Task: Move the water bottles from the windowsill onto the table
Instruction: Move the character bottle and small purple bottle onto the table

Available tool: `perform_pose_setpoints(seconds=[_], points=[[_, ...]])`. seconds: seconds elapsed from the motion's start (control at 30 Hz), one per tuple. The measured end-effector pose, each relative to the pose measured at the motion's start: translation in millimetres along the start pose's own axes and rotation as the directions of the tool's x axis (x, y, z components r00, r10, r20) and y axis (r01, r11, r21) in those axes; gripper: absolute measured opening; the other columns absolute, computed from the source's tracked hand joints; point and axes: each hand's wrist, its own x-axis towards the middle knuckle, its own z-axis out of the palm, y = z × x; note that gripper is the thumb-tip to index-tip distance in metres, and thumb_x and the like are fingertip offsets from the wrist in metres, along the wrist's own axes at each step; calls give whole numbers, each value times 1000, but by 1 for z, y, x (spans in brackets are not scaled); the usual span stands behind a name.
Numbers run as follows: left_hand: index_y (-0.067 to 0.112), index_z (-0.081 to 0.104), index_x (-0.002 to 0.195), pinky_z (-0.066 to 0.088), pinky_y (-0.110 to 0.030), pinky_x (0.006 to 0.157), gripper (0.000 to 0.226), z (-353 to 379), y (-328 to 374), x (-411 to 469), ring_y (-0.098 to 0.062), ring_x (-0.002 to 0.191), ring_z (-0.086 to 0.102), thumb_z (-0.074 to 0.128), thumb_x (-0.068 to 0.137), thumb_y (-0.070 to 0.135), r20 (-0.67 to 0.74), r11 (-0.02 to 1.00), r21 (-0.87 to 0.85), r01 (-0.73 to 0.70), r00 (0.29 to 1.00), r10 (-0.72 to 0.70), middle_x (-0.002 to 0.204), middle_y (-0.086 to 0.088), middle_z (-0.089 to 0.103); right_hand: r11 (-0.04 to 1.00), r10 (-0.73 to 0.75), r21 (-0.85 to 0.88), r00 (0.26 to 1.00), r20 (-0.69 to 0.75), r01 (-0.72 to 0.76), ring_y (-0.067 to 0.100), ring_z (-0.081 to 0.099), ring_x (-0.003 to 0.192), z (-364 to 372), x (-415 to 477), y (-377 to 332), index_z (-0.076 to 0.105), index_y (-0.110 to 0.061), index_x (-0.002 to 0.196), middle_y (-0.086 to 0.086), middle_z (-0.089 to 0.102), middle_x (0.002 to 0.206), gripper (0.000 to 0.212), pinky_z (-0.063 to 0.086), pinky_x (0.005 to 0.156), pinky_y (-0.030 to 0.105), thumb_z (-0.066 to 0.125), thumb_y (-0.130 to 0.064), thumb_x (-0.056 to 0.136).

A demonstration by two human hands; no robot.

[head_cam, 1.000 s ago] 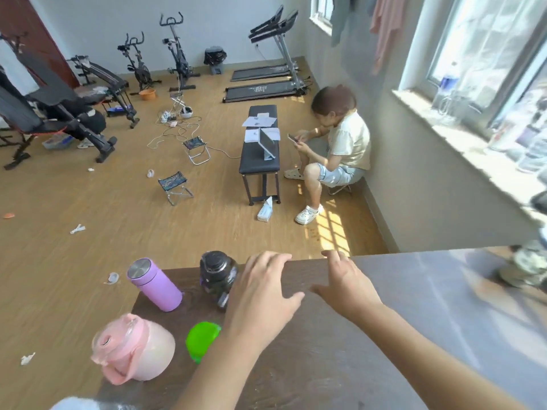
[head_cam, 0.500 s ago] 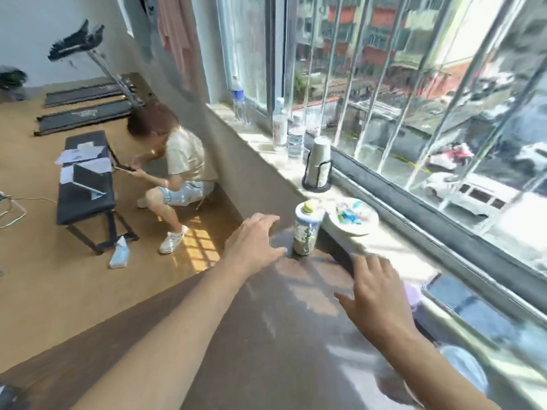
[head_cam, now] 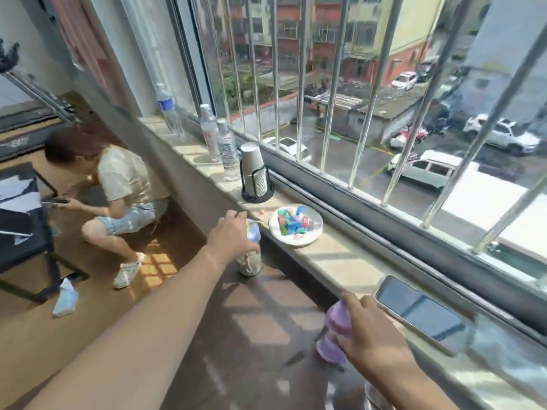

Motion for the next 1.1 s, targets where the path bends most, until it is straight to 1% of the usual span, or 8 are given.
perform_pose_setpoints(seconds=[0.13,0.37,0.53,0.67,0.8,0.93,1.03,1.1], points=[[21,48,133,51,-50,97,85,20,3,20,-38,116,54,89,62,44,17,999,-17,50,999,-50,125,-12,50,998,-43,50,999,-20,44,20,58,102,4,9,9,49,-26,104,-8,39,95,29,41,71,32,63,-40,82],[27,54,114,49,-39,88,64,34,-1,22,-38,93,60,88,60,21,-66,977,-183,107,991,-121,110,-8,47,986,-69,153,997,22,65,21,59,87,11,16,20,44,-22,89,-5,55,94,29,44,70,32,64,-26,68],[34,54,111,48,-38,82,64,34,-12,-24,-31,89,61,84,56,23,-144,967,-247,62,985,-100,106,1,49,974,-110,193,992,-62,120,12,51,80,9,15,6,45,-27,85,-11,52,90,30,37,58,17,67,-27,66],[42,53,111,54,-38,77,64,15,-31,-86,-25,87,60,84,58,25,-203,938,-336,85,966,-160,107,7,46,951,-207,222,976,-68,217,14,48,74,8,7,-30,38,-32,78,-11,51,86,32,44,63,30,67,-30,64],[43,54,113,54,-36,73,61,-11,-60,-175,-14,89,59,82,61,27,-271,904,-413,113,932,-241,110,15,47,923,-302,253,953,10,290,9,41,64,28,-8,-78,31,-28,71,-8,51,75,34,45,55,29,62,-29,58],[46,55,115,56,-40,76,60,-35,-96,-277,-12,92,60,84,64,35,-312,868,-459,191,880,-359,115,21,46,900,-383,263,919,95,348,9,46,58,55,-36,-138,35,-26,72,-6,56,69,32,32,48,22,63,-28,56],[45,55,118,59,-40,72,60,-46,-124,-356,-15,92,60,79,65,30,-352,852,-465,242,832,-429,117,22,46,846,-511,287,838,190,450,16,52,63,80,-70,-187,34,-29,70,-5,55,72,28,46,53,38,59,-32,58],[47,54,119,60,-40,70,64,-49,-141,-409,-16,92,61,77,63,27,-358,832,-470,295,797,-486,119,22,45,812,-574,274,789,217,515,17,56,78,91,-104,-220,38,-30,75,-8,57,84,31,51,65,39,67,-27,63]])
